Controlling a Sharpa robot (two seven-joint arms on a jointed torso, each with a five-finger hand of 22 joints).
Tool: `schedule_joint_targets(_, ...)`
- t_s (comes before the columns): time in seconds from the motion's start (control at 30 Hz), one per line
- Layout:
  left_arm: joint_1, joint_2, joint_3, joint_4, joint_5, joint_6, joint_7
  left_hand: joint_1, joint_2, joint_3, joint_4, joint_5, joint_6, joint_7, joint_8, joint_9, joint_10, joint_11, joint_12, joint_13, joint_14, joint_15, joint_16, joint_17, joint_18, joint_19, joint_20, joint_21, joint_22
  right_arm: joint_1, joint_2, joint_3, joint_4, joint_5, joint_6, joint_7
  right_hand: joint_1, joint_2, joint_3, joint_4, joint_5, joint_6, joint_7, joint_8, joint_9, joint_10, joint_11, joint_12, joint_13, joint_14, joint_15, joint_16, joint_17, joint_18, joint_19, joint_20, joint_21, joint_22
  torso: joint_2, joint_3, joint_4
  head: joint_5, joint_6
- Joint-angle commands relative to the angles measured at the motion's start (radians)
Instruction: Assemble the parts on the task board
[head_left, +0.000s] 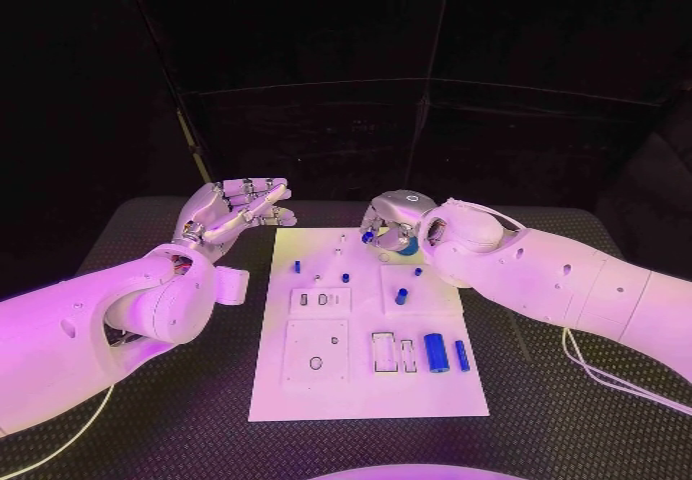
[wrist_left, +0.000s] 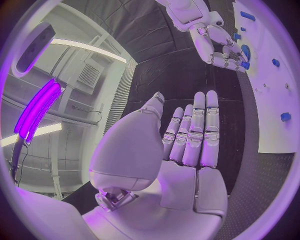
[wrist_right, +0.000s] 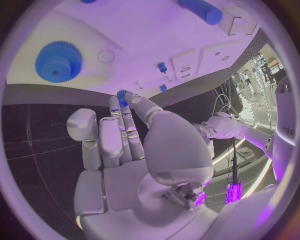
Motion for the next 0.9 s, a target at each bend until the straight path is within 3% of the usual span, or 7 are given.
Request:
schedule_joint_targets(0.03, 0.001, 0.003, 0.001, 0.002, -0.004, 0.014, 0.003, -0.006, 0.006, -0.005, -0.003, -0.003, 0.003, 0.002, -0.006, -0.002, 0.005, 0.003, -0.005, -0.002, 0.008, 0.0, -0.004, 0.002, 0.012, 0.008, -0.001, 0.006, 0.001, 0.008, 0.025, 0.001, -0.029, 0.005, -0.071, 0.001, 0.002, -0.006, 0.007, 0.001, -0.005, 0.006, 0.001, -0.001, 0.0, 0.005, 0.002, -0.006, -0.002, 0.033, -0.006, 0.007, 0.002, -0.009, 0.007, 0.0, 0.005, 0.002, 0.003, 0.0002, 0.0022, 0.002, 0.0)
schedule_joint_targets(0.2, 0.001, 0.007, 0.001, 0.0, -0.004, 0.016, 0.002, -0.006, 0.006, -0.005, -0.003, -0.003, 0.003, 0.002, -0.006, -0.002, 0.005, 0.003, -0.005, -0.002, 0.008, 0.0, -0.004, 0.002, 0.012, 0.008, -0.001, 0.006, 0.001, 0.016, 0.069, 0.001, -0.08, 0.004, -0.069, 0.007, 0.001, -0.009, 0.013, 0.005, -0.014, 0.006, 0.001, -0.003, 0.0, 0.004, 0.002, -0.006, -0.002, 0.033, -0.005, 0.009, 0.003, -0.009, 0.006, 0.001, 0.007, 0.003, 0.003, 0.0003, 0.0018, 0.003, -0.003)
schedule_joint_targets(0.4, 0.002, 0.006, 0.001, 0.005, -0.004, 0.017, 0.001, -0.006, 0.006, -0.005, -0.003, -0.003, 0.003, 0.002, -0.006, -0.002, 0.005, 0.003, -0.005, -0.002, 0.008, 0.0, -0.004, 0.002, 0.012, 0.008, -0.001, 0.006, 0.001, 0.025, 0.105, 0.001, -0.118, 0.004, -0.05, 0.011, -0.002, -0.012, 0.018, 0.009, -0.021, 0.005, 0.002, -0.005, -0.001, 0.002, 0.003, -0.007, -0.003, 0.032, -0.004, 0.01, 0.002, -0.009, 0.006, 0.001, 0.008, 0.005, 0.012, -0.0004, 0.0059, 0.004, -0.002)
schedule_joint_targets(0.9, 0.002, 0.007, 0.002, 0.008, -0.004, 0.017, 0.0, -0.006, 0.007, -0.006, -0.003, -0.003, 0.003, 0.002, -0.007, -0.002, 0.005, 0.003, -0.006, -0.001, 0.008, 0.0, -0.005, 0.002, 0.012, 0.008, -0.001, 0.006, 0.001, 0.034, 0.159, 0.001, -0.187, 0.005, 0.009, 0.02, -0.005, -0.02, 0.026, 0.018, -0.043, 0.005, 0.002, -0.006, -0.001, 0.001, 0.003, -0.006, -0.003, 0.031, -0.004, 0.013, 0.002, -0.009, 0.003, 0.003, 0.011, 0.006, 0.024, -0.0058, 0.0144, -0.005, -0.003)
